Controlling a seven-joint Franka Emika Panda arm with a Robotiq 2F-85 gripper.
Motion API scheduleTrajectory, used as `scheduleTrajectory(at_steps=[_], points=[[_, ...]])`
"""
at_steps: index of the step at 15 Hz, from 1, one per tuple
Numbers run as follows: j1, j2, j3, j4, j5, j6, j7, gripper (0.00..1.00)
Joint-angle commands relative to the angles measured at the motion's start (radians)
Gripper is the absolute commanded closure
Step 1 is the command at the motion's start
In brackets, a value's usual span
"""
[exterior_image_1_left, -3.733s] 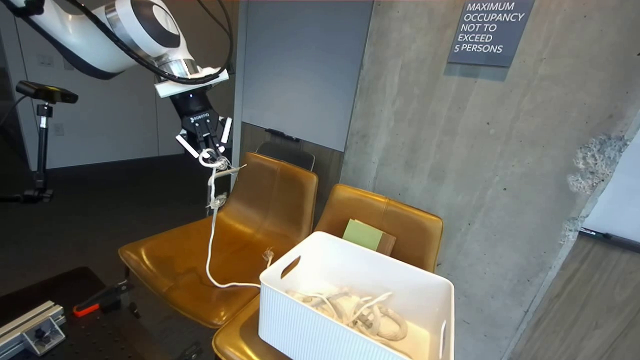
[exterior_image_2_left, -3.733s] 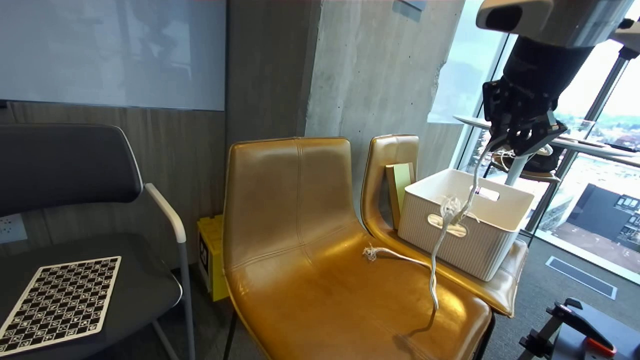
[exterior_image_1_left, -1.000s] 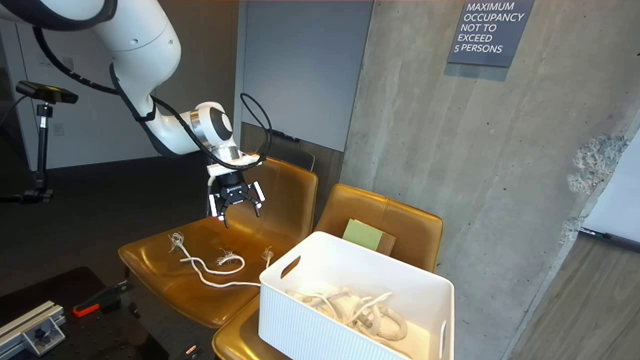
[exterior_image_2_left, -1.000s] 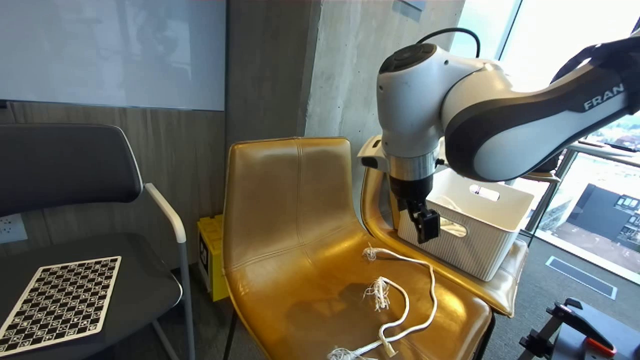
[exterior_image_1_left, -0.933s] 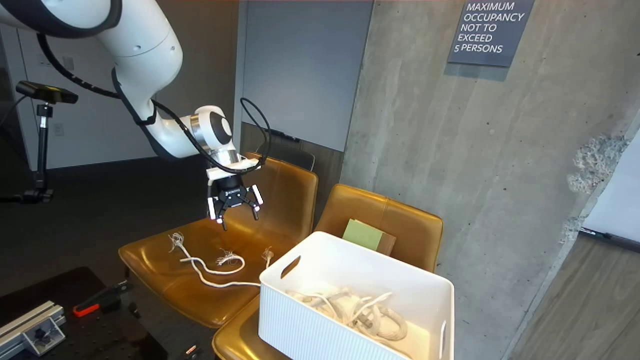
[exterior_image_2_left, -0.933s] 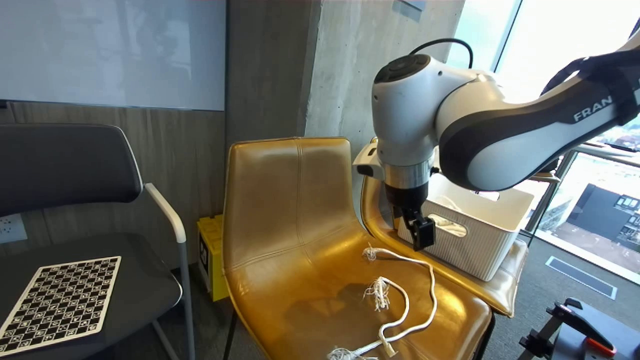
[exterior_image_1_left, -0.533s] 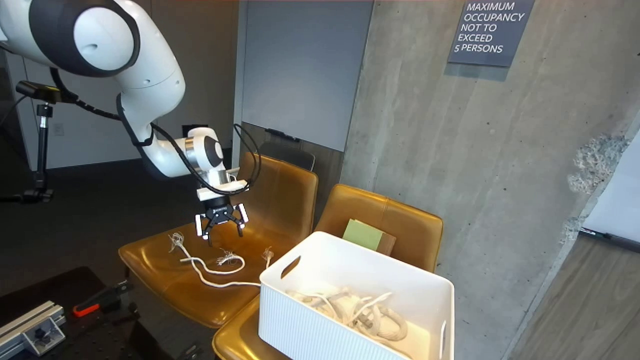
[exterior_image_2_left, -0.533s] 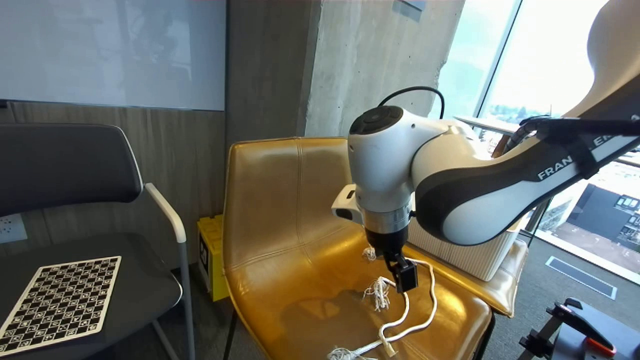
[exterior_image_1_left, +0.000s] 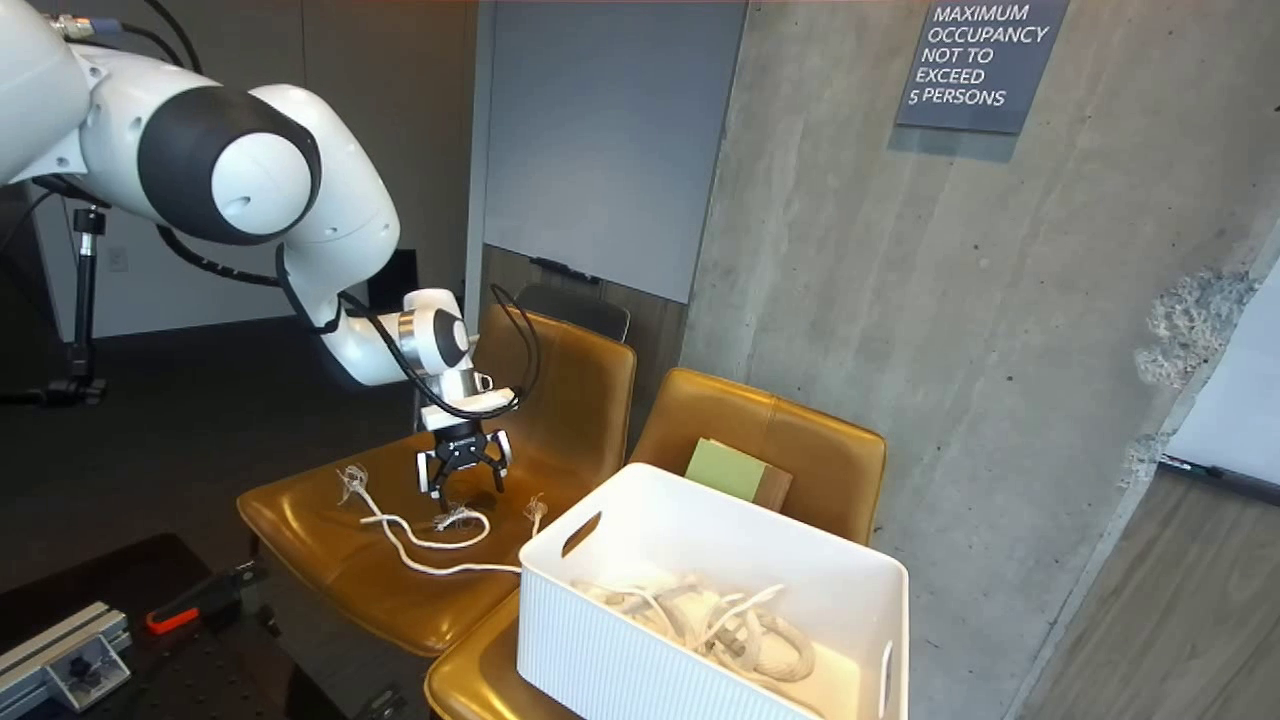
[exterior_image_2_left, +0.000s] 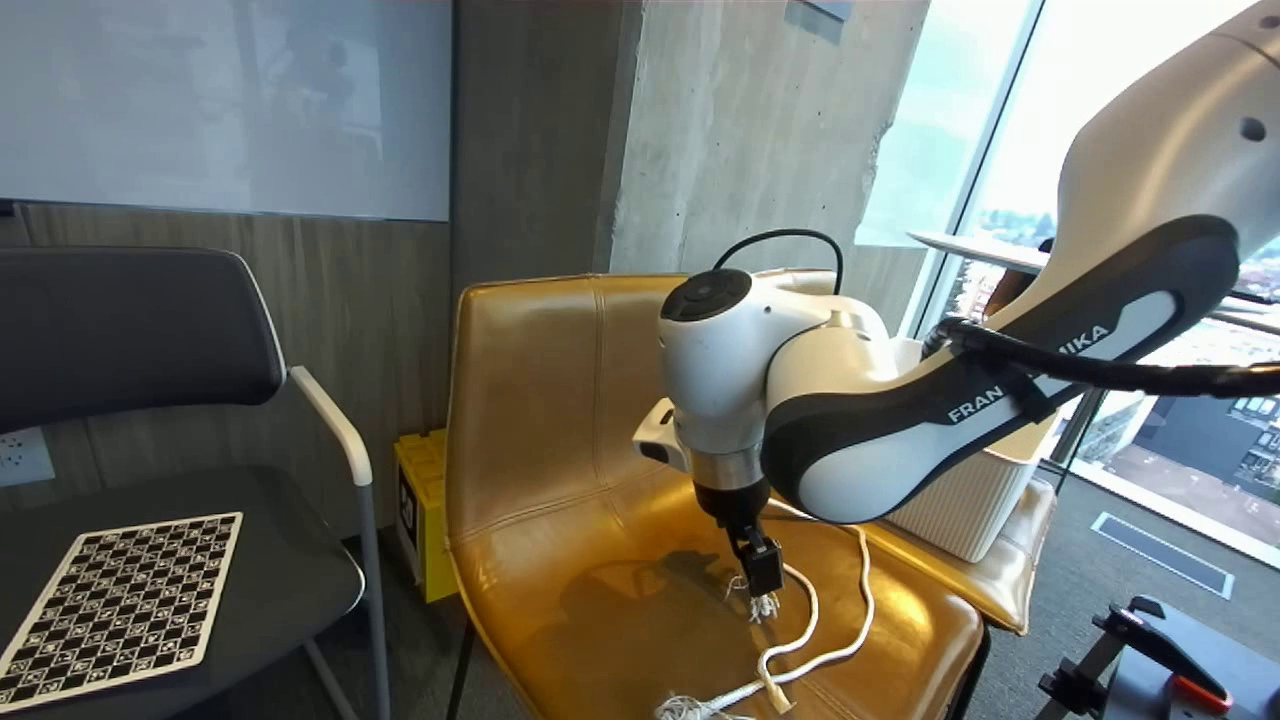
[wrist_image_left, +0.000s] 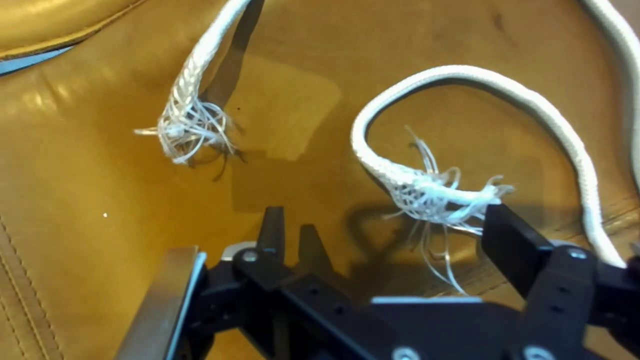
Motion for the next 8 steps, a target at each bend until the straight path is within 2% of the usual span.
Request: scheduleTrajectory(at_steps=[1, 4, 5, 6, 8], points=[[0.014, 0.101, -0.025, 0.123, 0.028, -0.02, -0.035, 0.0], [0.018, 0.151, -0.032, 0.152, 0.043, -0.029, -0.033, 0.0], [0.02, 0.16, -0.034, 0.157, 0.047, -0.033, -0.035, 0.07], [0.021, 0.161, -0.036, 0.16, 0.046, -0.034, -0.037, 0.26], [0.024, 0.153, -0.039, 0.162, 0.047, -0.039, -0.034, 0.4]])
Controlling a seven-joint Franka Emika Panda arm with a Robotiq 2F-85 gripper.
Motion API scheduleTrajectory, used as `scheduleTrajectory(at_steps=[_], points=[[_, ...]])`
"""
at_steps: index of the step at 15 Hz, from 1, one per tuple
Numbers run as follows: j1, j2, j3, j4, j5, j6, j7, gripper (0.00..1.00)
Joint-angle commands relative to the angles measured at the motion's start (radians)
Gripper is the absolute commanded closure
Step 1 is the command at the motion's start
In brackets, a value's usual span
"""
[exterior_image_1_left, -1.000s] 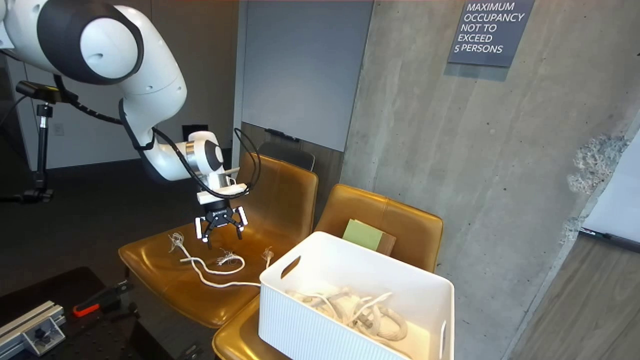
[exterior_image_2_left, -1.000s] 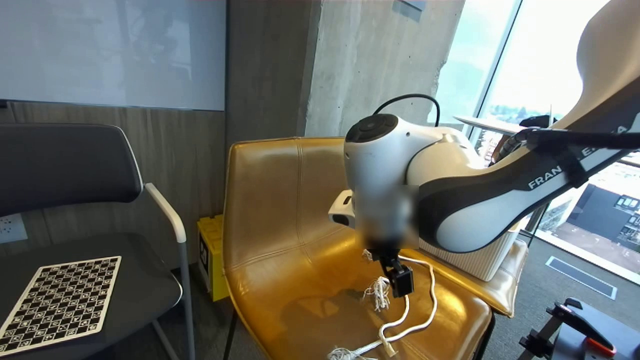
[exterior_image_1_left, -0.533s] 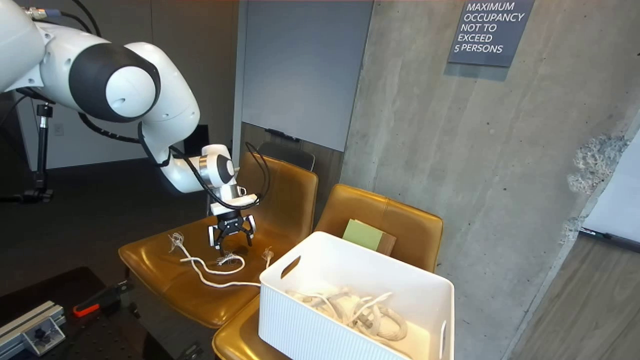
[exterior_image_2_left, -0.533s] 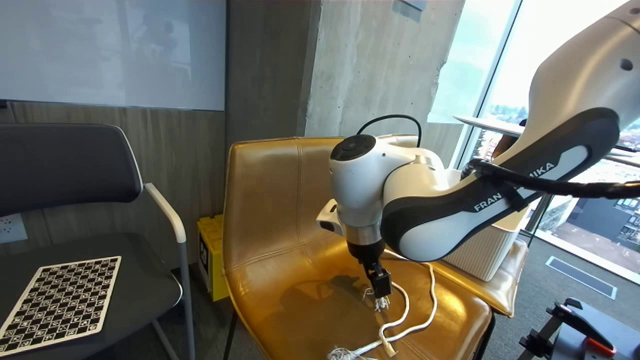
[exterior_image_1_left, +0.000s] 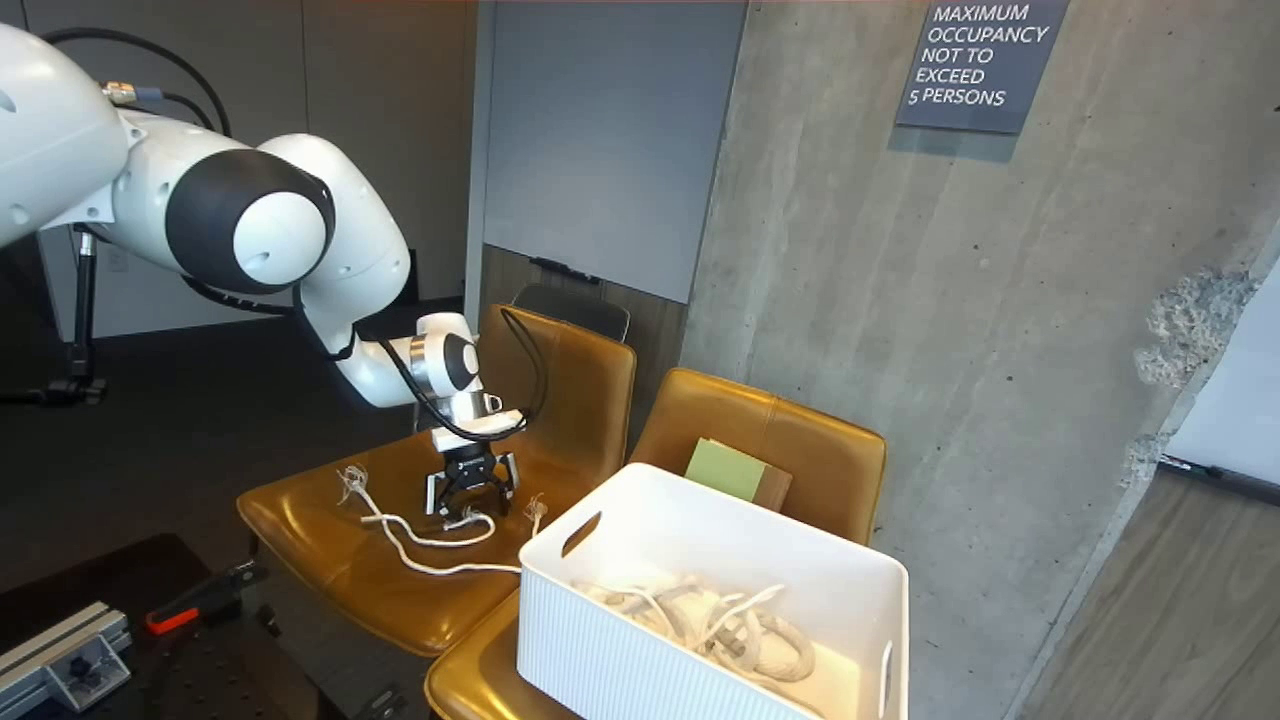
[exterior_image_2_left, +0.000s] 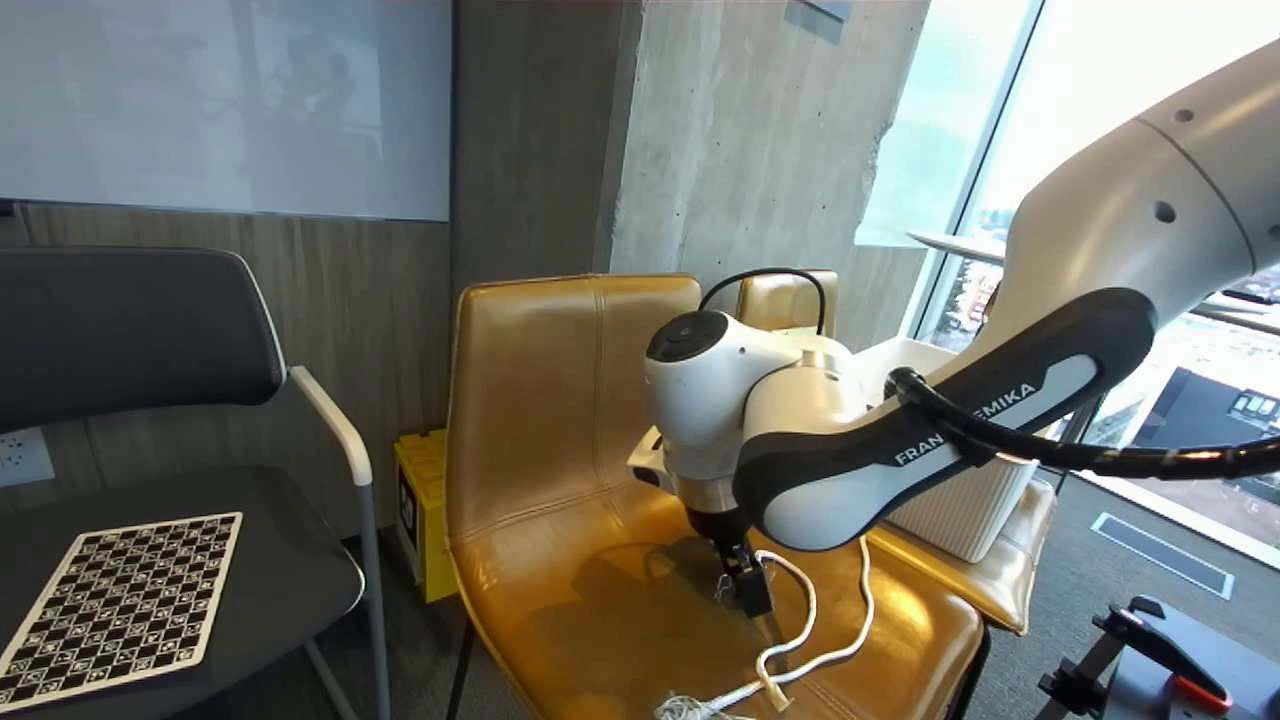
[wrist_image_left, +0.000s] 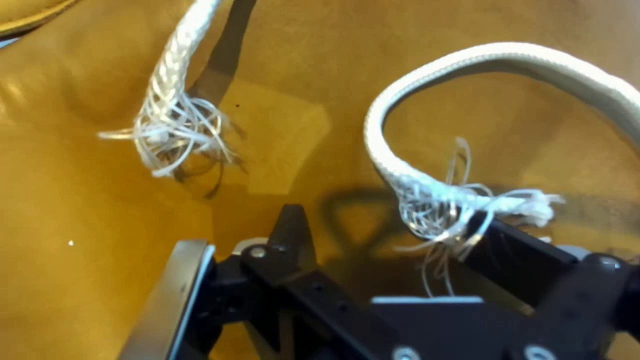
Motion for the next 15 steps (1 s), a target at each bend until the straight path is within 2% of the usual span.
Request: scheduleTrajectory(at_steps=[1, 4, 8, 9, 15], points=[[0.016, 0.024, -0.014, 0.028, 0.027, -0.02, -0.016, 0.47], [0.013, -0.037, -0.013, -0.033, 0.024, -0.009, 0.0, 0.71], [0.002, -0.199, -0.017, -0.166, 0.014, -0.01, 0.017, 0.99], [-0.004, -0.262, -0.019, -0.215, 0.009, -0.011, 0.021, 1.0], [-0.027, -0.526, -0.028, -0.322, 0.0, -0.052, 0.006, 1.0]])
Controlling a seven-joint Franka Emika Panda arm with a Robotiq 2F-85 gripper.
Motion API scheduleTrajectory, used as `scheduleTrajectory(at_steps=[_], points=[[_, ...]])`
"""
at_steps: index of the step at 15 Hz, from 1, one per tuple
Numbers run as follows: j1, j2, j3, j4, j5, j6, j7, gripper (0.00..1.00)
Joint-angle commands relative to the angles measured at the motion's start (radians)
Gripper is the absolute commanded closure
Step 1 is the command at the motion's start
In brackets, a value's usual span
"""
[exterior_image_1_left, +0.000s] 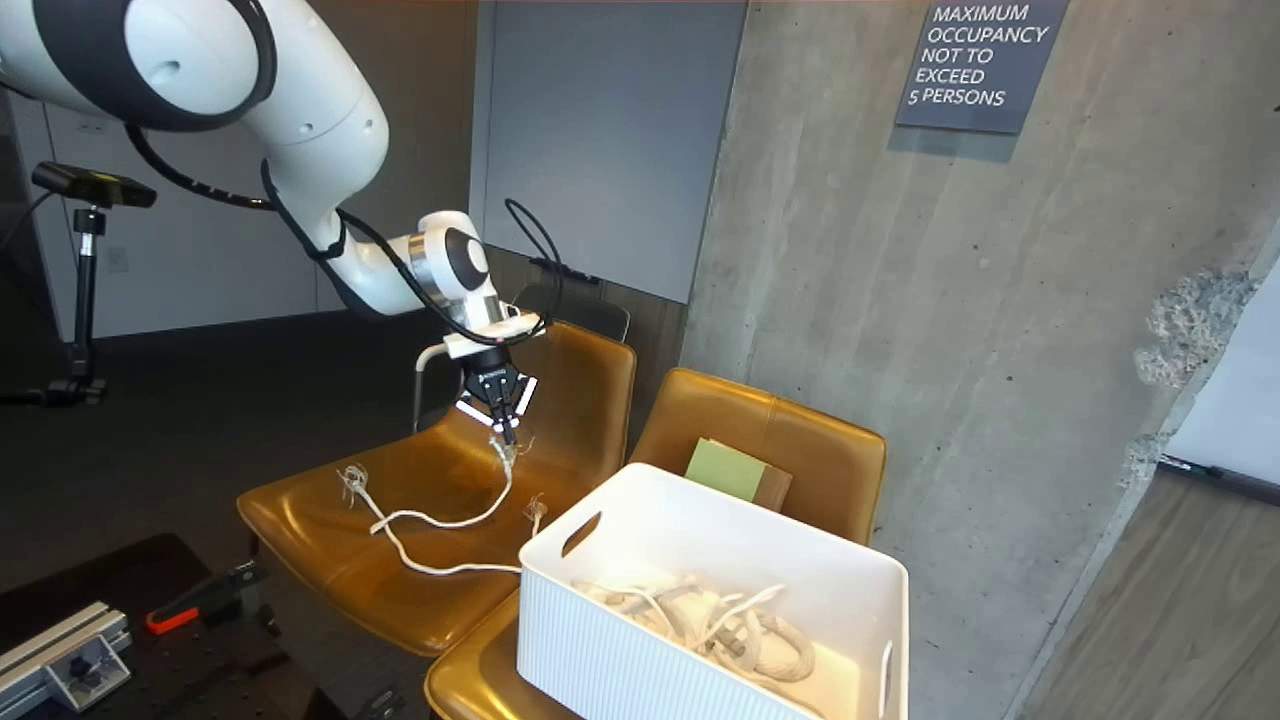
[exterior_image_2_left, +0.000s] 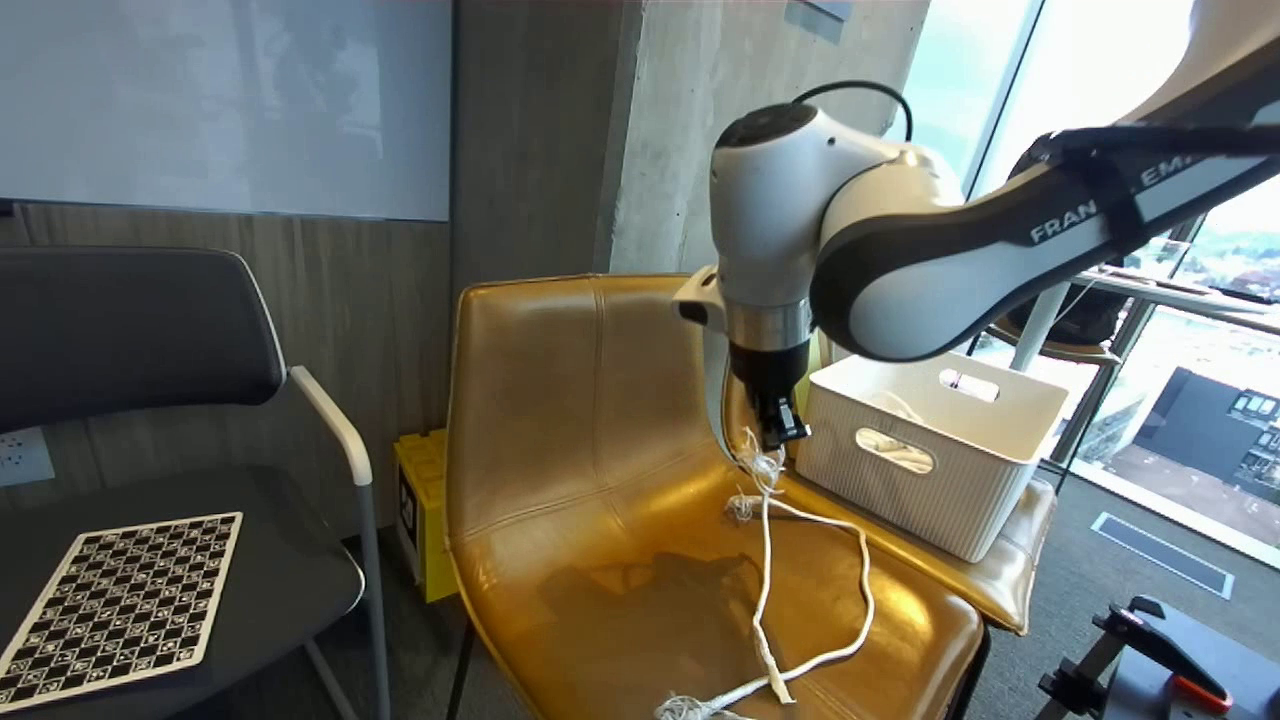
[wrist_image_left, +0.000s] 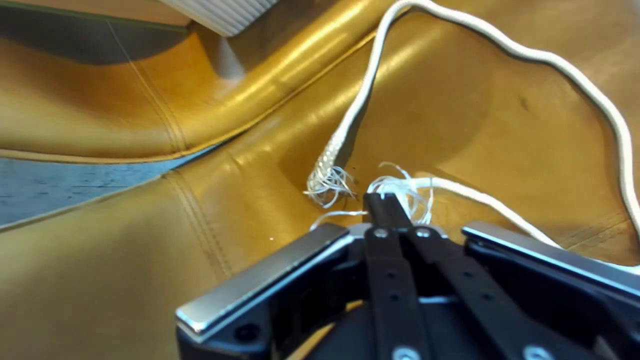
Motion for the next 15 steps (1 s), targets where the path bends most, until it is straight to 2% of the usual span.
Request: scheduleTrajectory(at_steps=[1, 10, 15], points=[[-0.018, -0.199, -0.003, -0.104, 0.001, -0.038, -0.018, 1.0], [-0.091, -0.493, -0.014, 0.022, 0.015, -0.13, -0.121, 1.0], [-0.19, -0.555, -0.067, 0.177, 0.119, -0.184, -0.295, 1.0]])
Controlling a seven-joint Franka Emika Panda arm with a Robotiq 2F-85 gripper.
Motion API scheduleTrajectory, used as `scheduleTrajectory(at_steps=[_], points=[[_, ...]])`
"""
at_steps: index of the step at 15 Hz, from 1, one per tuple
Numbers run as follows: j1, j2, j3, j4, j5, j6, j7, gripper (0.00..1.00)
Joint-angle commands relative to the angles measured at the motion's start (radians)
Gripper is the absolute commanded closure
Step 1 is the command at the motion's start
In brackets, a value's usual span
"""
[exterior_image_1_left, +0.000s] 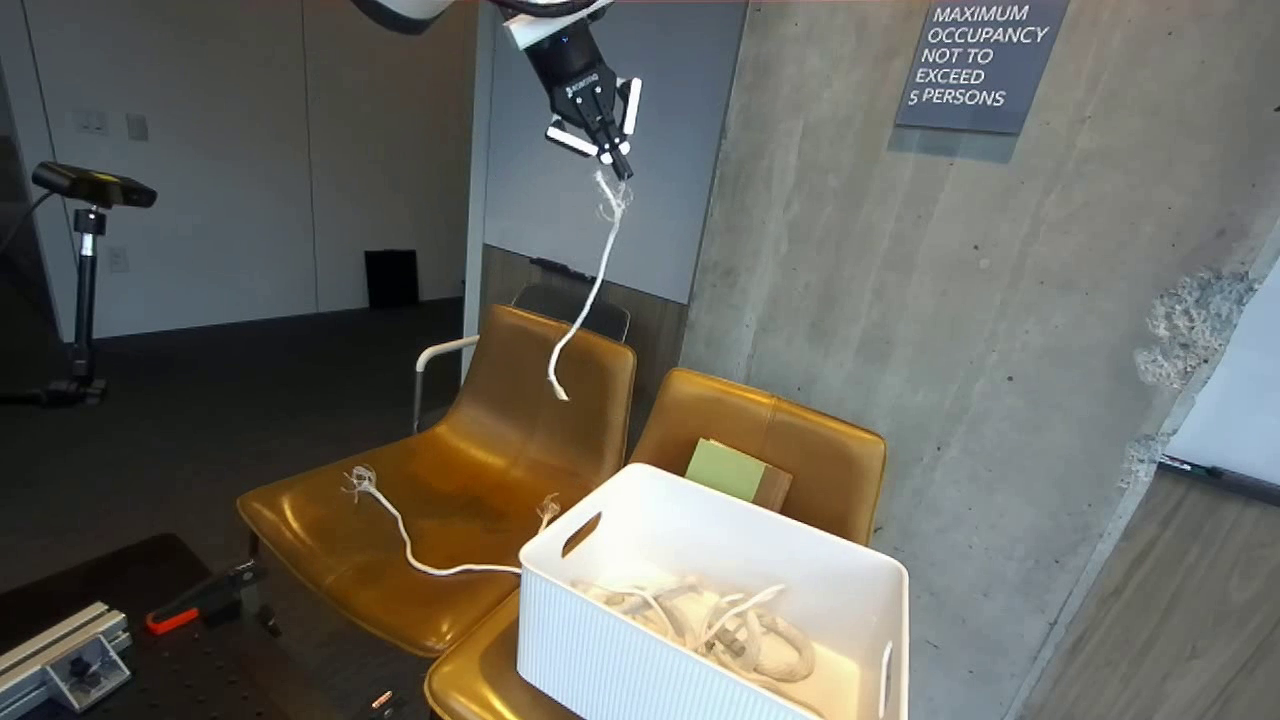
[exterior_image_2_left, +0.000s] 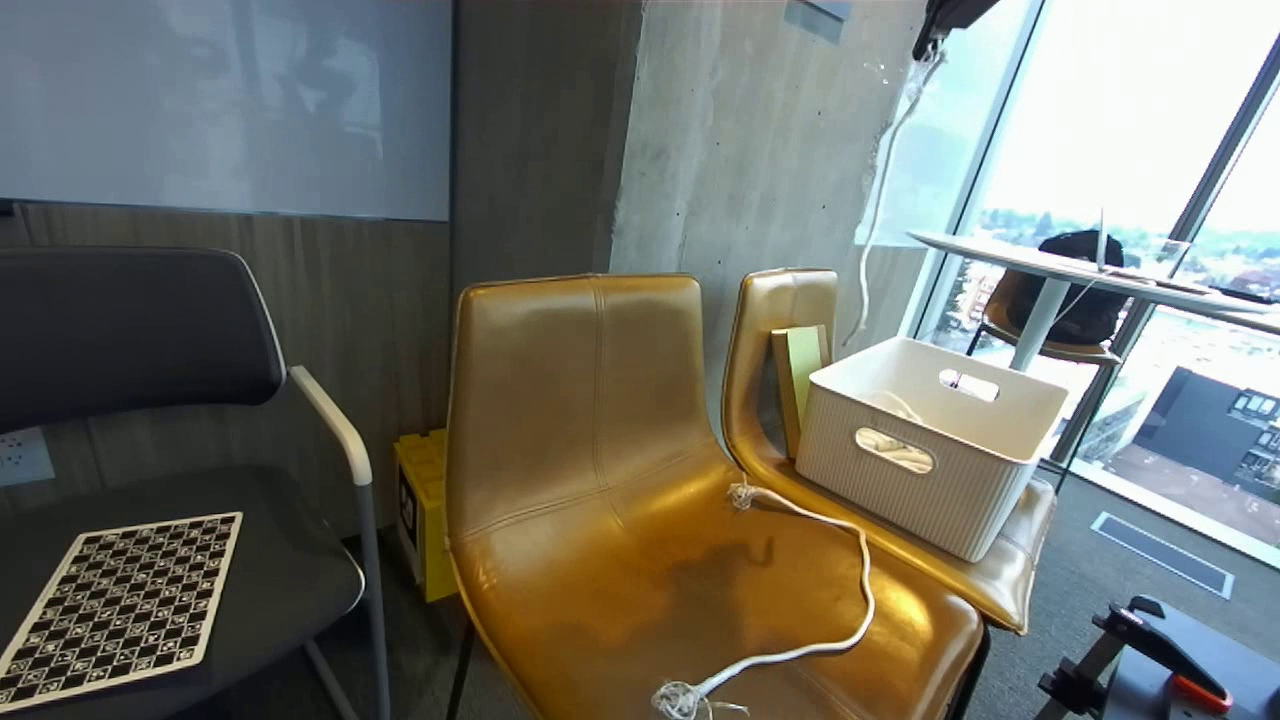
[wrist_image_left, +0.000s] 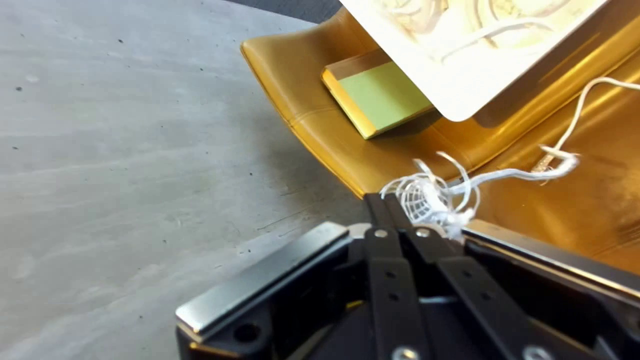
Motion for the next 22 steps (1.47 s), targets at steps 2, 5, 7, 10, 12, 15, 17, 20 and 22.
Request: scheduleTrajectory(at_steps=[2, 5, 7, 10, 12, 15, 17, 20, 22], points=[[-0.099, 0.002, -0.068, 0.176, 0.144, -0.082, -0.221, 1.0], [-0.186, 0.054, -0.127, 0.305, 0.259, -0.134, -0.379, 1.0], [-0.25, 0.108, -0.164, 0.39, 0.333, -0.17, -0.477, 1.0], [-0.334, 0.215, -0.192, 0.528, 0.401, -0.232, -0.569, 1.0], [-0.373, 0.282, -0.195, 0.609, 0.42, -0.275, -0.59, 1.0], [-0.399, 0.355, -0.188, 0.689, 0.418, -0.329, -0.582, 0.68], [-0.389, 0.383, -0.19, 0.705, 0.409, -0.358, -0.572, 0.53], [-0.382, 0.408, -0.18, 0.712, 0.403, -0.38, -0.573, 0.32], [-0.365, 0.401, -0.177, 0.663, 0.391, -0.357, -0.572, 0.17]])
